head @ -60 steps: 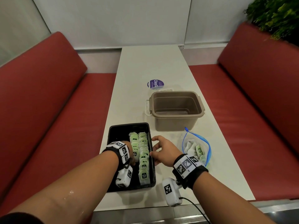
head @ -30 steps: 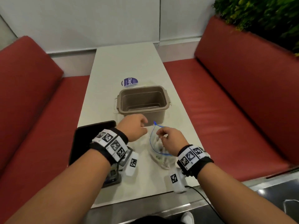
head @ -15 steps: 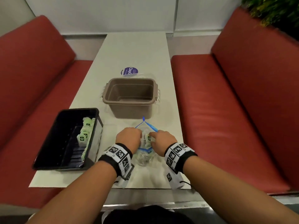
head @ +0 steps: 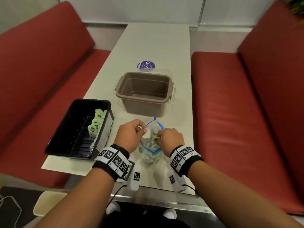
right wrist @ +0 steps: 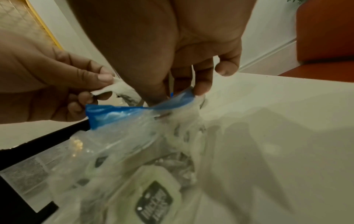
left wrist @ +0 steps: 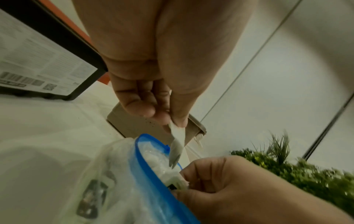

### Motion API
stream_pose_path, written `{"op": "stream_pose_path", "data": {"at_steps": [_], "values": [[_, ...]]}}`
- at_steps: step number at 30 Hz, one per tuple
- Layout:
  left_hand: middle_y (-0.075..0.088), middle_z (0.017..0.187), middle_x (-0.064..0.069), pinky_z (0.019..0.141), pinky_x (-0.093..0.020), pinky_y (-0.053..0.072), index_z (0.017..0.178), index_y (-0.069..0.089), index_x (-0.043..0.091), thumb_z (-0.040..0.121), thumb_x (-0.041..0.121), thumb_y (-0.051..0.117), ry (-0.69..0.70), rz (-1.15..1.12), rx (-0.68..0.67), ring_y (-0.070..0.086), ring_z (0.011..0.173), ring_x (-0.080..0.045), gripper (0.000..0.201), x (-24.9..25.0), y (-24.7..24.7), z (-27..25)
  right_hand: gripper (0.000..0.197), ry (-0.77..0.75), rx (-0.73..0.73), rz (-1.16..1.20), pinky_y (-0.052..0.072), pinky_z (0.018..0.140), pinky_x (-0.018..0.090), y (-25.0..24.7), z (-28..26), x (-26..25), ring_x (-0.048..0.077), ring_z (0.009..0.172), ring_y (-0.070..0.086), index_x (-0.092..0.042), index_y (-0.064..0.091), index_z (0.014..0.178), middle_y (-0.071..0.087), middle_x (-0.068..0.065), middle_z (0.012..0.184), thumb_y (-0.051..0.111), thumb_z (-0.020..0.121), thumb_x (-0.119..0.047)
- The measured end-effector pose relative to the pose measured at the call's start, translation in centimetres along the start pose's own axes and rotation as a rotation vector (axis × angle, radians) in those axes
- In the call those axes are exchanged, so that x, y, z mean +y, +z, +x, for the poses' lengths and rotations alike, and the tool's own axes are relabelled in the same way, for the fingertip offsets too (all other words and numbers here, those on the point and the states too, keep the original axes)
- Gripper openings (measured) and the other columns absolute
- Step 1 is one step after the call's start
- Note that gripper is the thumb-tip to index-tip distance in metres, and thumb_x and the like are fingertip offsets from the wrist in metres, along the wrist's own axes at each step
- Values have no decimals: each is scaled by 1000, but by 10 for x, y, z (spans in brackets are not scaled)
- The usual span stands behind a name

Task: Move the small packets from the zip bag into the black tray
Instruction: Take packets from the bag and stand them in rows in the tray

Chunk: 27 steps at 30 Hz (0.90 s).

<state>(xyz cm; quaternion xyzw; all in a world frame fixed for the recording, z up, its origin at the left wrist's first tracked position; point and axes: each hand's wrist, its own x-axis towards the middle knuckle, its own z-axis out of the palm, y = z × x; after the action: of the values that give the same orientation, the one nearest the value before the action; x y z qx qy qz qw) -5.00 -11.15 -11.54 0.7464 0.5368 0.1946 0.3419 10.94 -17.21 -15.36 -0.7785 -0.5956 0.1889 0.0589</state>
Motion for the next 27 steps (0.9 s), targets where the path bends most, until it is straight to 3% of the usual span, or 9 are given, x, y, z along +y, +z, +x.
{"op": "stream_pose_path", "data": {"at_steps": [2, 5, 9, 11, 15, 20, 24, 27], "values": [[66, 64, 1, 60, -16, 46, 89, 63, 28, 88, 19, 72, -18, -71, -11, 63, 58, -5, 13, -2, -7, -1, 24, -11, 73, 52, 46, 85, 39, 0, -3, -4, 28, 104, 49, -25, 68, 108, 60, 1, 111, 54, 92, -34], [65, 60, 0, 63, -25, 51, 93, 55, 28, 88, 17, 71, -24, -124, -34, 63, 55, -5, 20, -6, -21, -2, 18, -3, 144, 200, 46, 90, 38, -6, -4, -13, 26, 105, 48, -22, 70, 102, 61, -2, 114, 60, 89, -30], [68, 65, 0, 69, -29, 54, 80, 69, 27, 88, 14, 71, 28, -140, -84, 65, 59, -8, 15, -14, -44, 1, 3, 84, 198, 464, 54, 80, 36, -12, -4, -26, 20, 86, 65, -26, 64, 84, 70, -4, 85, 66, 87, -27], [69, 70, 5, 72, -24, 54, 87, 73, 24, 84, 16, 76, 52, -99, -131, 64, 63, -5, 9, -17, -60, 1, 6, 111, 219, 516, 55, 78, 37, -14, -4, -34, 18, 79, 65, -27, 64, 82, 69, -7, 80, 69, 85, -26], [70, 87, 7, 85, -25, 54, 111, 72, 19, 80, 17, 80, 105, 27, -231, 66, 79, -9, 32, -22, -98, 5, 9, 119, 259, 575, 55, 76, 35, -20, -2, -51, 13, 73, 62, -30, 67, 82, 68, -10, 78, 73, 84, -24], [74, 93, 12, 90, -23, 51, 103, 78, 22, 90, 26, 70, 208, 141, -178, 66, 91, -1, 15, -34, -153, 17, 13, 112, 315, 591, 41, 68, 24, -26, 2, -86, 5, 64, 54, -27, 65, 75, 59, -15, 67, 71, 86, -29], [74, 89, 13, 83, -30, 54, 95, 78, 32, 89, 35, 68, 211, 290, -167, 67, 84, -5, 12, -59, -190, 37, 17, 106, 337, 632, 42, 60, 21, -23, 3, -118, 6, 63, 55, -24, 64, 72, 63, -9, 68, 74, 84, -29], [73, 95, 15, 86, -29, 53, 95, 79, 31, 88, 34, 69, 209, 422, -214, 65, 89, -6, 12, -75, -209, 53, 19, 93, 321, 660, 47, 62, 23, -18, 4, -135, 9, 64, 58, -25, 61, 69, 65, -4, 69, 75, 83, -26]]}}
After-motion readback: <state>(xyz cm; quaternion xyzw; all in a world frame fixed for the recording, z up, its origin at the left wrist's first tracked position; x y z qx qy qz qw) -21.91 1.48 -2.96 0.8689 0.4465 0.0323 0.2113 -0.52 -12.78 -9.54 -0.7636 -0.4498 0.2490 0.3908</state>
